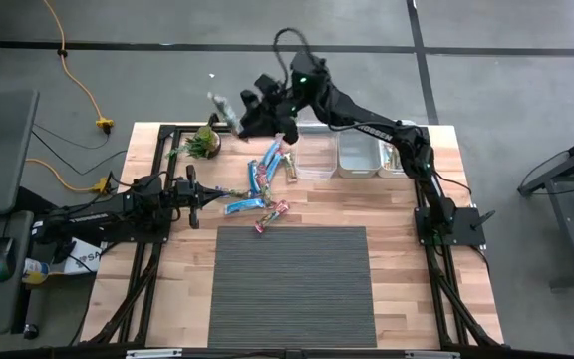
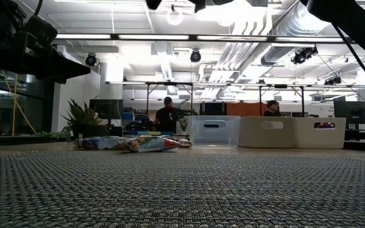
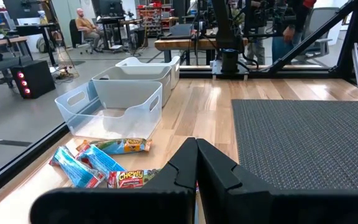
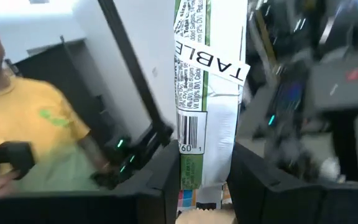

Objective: Pick and place Granola Bars by type
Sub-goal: Put the yellow granola bar into the white bin

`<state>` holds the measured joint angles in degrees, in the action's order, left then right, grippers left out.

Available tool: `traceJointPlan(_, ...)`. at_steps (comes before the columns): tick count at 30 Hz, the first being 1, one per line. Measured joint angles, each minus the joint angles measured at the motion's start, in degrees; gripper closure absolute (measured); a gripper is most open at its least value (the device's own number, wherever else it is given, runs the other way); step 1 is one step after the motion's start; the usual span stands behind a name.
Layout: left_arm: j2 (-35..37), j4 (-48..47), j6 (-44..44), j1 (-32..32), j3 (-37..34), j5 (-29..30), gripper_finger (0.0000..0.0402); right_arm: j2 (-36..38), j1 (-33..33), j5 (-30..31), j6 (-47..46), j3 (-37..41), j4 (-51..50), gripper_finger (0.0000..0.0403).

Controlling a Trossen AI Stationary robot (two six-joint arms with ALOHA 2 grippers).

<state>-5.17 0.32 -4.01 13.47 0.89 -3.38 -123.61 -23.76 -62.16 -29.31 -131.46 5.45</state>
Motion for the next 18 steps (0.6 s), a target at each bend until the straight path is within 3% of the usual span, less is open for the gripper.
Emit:
traceJointPlan(5, 0.0, 0.0, 0.0, 0.0, 0.0, 0.0, 0.0400, 2.8, -2.2, 6.1, 2.9, 0.0, 2.2, 0.0305)
traceJointPlan(12, 0.0, 0.0, 0.0, 0.0, 0.0, 0.0, 0.0400, 9.0, -4.9, 19.7, 15.4, 0.0, -2.4, 0.0305)
traceJointPlan(15, 0.0, 0.0, 0.0, 0.0, 0.0, 0.0, 0.0400, 12.3, -5.2, 30.3, 23.5, 0.0, -9.1, 0.0305)
traceJointPlan(18, 0.0, 0.0, 0.0, 0.0, 0.0, 0.0, 0.0400, 15.9, -5.0, 44.7, 32.1, 0.0, -17.2, 0.0305)
